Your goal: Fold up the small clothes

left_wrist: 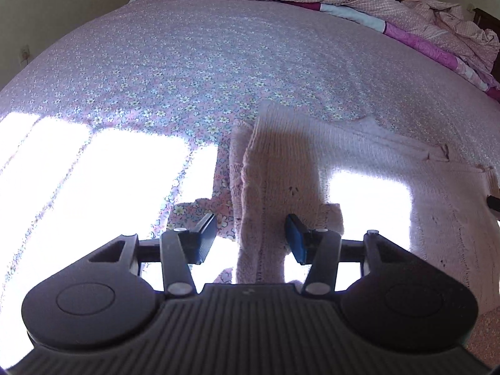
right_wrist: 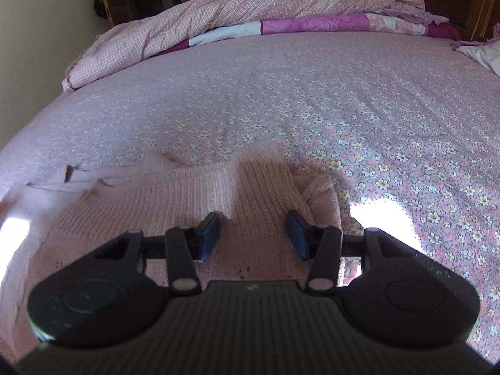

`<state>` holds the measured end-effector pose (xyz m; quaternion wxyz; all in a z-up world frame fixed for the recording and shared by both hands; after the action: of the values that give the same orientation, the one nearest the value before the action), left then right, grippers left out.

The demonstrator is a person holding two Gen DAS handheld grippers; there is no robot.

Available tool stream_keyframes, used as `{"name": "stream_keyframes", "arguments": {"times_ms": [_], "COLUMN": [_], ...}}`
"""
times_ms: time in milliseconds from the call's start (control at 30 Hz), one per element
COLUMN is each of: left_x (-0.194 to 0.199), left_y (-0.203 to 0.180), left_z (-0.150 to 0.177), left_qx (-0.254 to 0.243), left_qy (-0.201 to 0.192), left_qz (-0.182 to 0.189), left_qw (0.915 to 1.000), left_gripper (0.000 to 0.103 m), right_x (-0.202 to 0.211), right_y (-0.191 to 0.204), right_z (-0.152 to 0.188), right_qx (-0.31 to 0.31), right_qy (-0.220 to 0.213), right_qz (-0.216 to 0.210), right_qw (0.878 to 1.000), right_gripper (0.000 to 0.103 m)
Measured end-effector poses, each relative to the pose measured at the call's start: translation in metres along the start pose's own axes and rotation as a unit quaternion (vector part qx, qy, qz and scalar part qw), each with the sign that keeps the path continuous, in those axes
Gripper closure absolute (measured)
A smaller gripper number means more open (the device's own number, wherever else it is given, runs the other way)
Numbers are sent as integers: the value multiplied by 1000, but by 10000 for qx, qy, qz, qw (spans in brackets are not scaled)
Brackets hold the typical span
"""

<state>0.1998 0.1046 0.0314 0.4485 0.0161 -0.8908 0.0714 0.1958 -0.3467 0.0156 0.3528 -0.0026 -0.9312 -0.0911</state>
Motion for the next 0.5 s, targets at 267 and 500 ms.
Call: {"name": "stream_keyframes", "arguments": {"times_ms": [267,500], "left_x": [20,42], "left_y": [2,-1], "left_z": [6,22], "left_qx": [-120,-95], "left_qy": [23,165], "left_qz": [-124,-20], "left_qw": [9998,9998], "left_gripper": [45,45], "right_x": [30,72], "right_y": [2,-21], "right_z": [1,10], "right_qx": [-179,-312], "right_qy": [-189,-156], "right_qz": [81,364], "right_qw": [9996,9987], "right_gripper": [51,51]}}
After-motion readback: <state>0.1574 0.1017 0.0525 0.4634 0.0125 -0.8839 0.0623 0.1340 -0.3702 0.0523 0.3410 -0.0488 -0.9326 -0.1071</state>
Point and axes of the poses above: each gripper's, at about its wrist camera, not at the fingertips, and x roughly against the way its jaws point, y to its left, z to its underside, the point moved 1 cm from there along -x, roughly the way its jaws point, and after that the axes turned 2 degrees about y, right-handed, at the moved point
